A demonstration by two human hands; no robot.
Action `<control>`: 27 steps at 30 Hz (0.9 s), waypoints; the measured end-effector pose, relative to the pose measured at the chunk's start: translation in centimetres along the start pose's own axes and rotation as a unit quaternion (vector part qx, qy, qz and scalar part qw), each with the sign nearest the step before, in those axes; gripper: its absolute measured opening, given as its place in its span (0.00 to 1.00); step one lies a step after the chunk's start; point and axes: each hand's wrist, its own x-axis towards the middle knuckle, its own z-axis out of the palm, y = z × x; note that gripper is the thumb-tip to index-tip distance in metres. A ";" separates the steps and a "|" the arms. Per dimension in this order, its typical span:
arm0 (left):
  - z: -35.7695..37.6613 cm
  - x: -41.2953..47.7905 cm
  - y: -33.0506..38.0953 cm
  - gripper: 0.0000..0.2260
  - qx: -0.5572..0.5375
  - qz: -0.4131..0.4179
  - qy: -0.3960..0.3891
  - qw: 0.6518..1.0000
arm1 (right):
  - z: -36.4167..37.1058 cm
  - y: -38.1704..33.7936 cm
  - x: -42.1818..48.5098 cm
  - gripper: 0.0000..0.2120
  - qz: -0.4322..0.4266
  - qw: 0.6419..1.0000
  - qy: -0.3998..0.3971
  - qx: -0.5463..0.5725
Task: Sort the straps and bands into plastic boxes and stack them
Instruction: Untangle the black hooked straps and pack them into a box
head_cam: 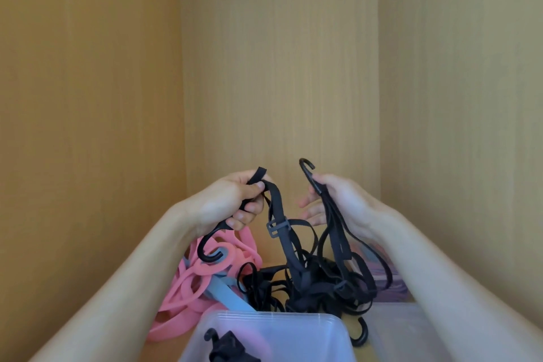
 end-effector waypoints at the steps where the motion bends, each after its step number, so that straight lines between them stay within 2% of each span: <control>1: 0.0 0.0 -0.1 0.15 0.008 -0.003 0.004 1.000 | -0.3 0.2 0.1 0.14 -0.001 1.000 0.018 0.009; 3: 0.2 0.1 -0.2 0.16 0.028 -0.012 0.016 0.999 | -0.8 0.5 0.3 0.09 -0.004 0.999 0.032 -0.009; 8: 0.7 0.1 -0.1 0.14 0.083 -0.018 0.046 0.995 | -0.3 1.2 0.6 0.04 -0.006 1.000 0.003 -0.027; 15: 1.4 -0.2 0.7 0.13 0.115 0.012 0.083 0.990 | 1.7 0.8 0.3 0.40 -0.028 0.996 -0.079 -0.002; 17: 1.5 -0.3 0.8 0.14 0.122 0.025 0.095 0.988 | 2.8 1.1 0.5 0.43 -0.022 0.994 -0.107 -0.023; 21: 1.2 -0.3 0.8 0.16 0.118 0.059 0.127 0.983 | 4.9 1.9 0.5 0.28 -0.003 0.980 -0.167 -0.110; 26: 0.7 -0.3 0.9 0.19 0.087 0.080 0.112 0.987 | 6.4 2.6 0.5 0.05 0.006 0.982 -0.145 -0.121; 27: 0.6 -0.3 1.0 0.19 0.075 0.083 0.108 0.988 | 6.3 2.5 0.4 0.06 0.000 0.984 -0.130 -0.119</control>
